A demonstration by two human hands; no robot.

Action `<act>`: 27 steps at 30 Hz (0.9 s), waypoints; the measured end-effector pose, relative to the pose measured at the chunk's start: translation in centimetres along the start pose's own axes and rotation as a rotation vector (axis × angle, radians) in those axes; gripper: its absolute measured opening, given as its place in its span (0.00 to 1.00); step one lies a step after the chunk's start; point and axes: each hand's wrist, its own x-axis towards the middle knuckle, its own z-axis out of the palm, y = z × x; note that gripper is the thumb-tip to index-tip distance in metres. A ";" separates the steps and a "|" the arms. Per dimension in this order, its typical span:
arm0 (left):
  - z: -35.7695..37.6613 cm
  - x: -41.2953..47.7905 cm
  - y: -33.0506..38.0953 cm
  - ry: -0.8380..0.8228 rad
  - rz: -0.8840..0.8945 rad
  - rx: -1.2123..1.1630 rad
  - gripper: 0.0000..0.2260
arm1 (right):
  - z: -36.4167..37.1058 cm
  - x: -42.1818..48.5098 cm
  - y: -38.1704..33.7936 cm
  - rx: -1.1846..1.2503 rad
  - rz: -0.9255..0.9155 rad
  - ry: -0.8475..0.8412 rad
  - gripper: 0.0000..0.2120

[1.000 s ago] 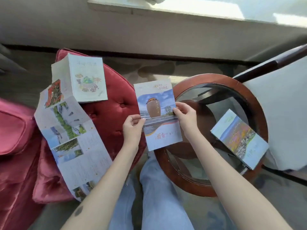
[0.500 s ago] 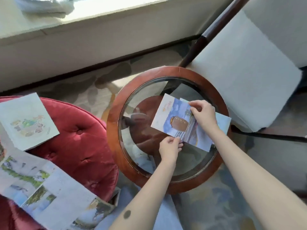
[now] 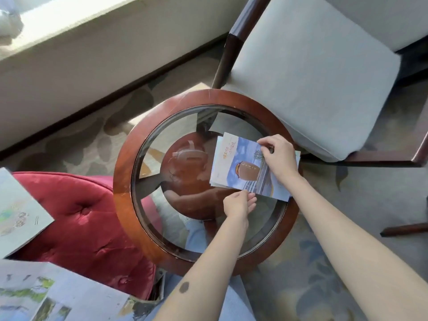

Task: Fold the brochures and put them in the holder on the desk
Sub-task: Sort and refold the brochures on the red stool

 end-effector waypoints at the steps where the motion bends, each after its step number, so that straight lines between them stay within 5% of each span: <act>1: 0.1 0.0 0.1 0.009 -0.005 0.003 0.06 | 0.2 0.0 -0.1 -0.004 -0.004 -0.004 0.10; 18: -0.2 0.7 1.5 -0.012 -0.102 0.130 0.06 | 1.7 0.7 -1.4 -0.220 -0.090 -0.051 0.09; 27: -3.5 -0.6 3.4 -0.045 0.148 0.416 0.07 | 3.8 -0.4 -7.2 -0.197 -0.168 -0.019 0.12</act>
